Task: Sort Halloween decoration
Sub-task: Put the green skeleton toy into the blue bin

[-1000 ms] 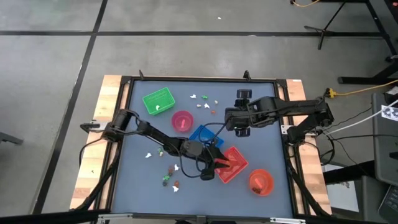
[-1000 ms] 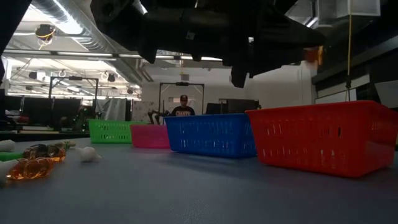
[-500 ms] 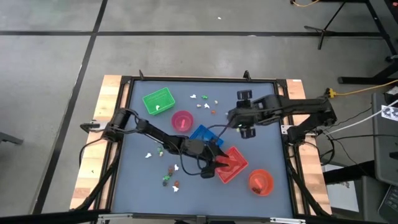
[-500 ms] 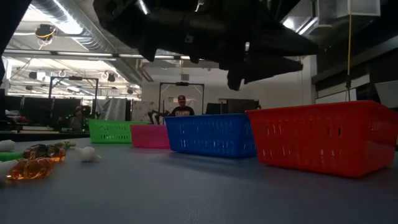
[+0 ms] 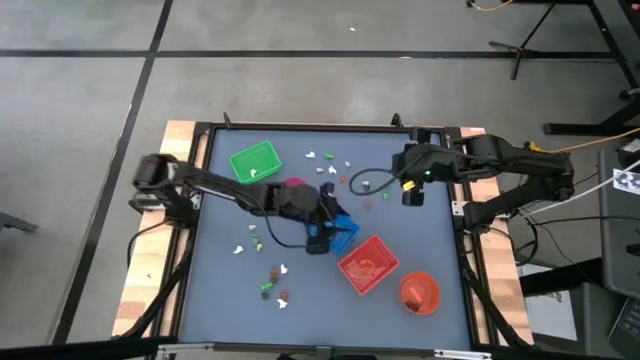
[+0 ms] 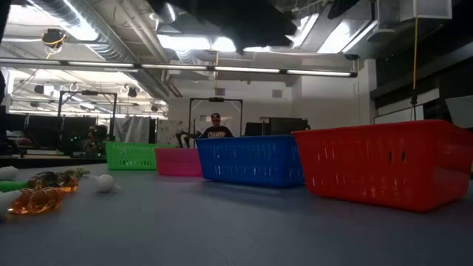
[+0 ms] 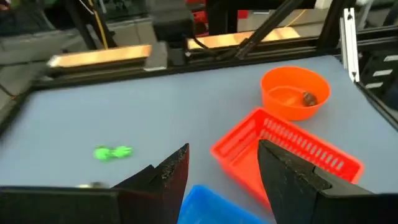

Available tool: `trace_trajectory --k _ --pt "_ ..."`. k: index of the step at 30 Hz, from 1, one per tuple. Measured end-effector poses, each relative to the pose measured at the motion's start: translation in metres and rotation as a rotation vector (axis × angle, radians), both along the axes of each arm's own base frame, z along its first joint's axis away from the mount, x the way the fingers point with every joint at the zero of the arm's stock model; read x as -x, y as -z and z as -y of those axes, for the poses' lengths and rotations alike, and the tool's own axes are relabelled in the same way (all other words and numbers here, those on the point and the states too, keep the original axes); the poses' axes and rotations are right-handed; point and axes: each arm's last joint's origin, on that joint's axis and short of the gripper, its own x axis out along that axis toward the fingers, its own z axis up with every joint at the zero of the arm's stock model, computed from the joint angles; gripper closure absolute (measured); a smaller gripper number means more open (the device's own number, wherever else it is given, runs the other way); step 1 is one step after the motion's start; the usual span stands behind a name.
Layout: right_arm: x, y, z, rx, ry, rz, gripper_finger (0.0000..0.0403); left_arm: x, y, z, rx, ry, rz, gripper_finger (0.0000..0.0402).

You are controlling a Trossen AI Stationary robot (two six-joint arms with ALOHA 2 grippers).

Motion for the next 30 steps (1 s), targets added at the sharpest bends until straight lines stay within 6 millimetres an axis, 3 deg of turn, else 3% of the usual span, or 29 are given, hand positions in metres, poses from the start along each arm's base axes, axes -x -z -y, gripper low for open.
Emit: trace_trajectory --k 7,12,15,22,26,30 --pt "-0.015 0.037 0.019 0.055 0.015 0.095 0.0235 0.056 -0.053 -0.027 -0.087 -0.030 -0.055 0.0227" --pt "-0.021 0.071 0.038 0.088 0.052 0.059 0.0235 0.085 -0.063 -0.047 -0.083 -0.096 -0.148 0.0227" --pt "-0.019 0.092 0.053 0.038 0.084 0.032 0.0235 0.094 -0.053 -0.056 -0.076 -0.123 -0.192 0.0227" --pt "-0.005 0.141 0.084 -0.178 0.230 0.024 0.0235 0.105 -0.009 -0.072 -0.017 -0.208 -0.261 0.0227" --pt "0.008 0.168 0.092 -0.271 0.410 0.002 0.0235 0.111 0.013 -0.080 0.013 -0.257 -0.277 0.0227" --pt "0.018 0.192 0.088 -0.405 0.530 -0.012 0.0235 0.114 0.021 -0.086 0.018 -0.282 -0.283 0.0227"
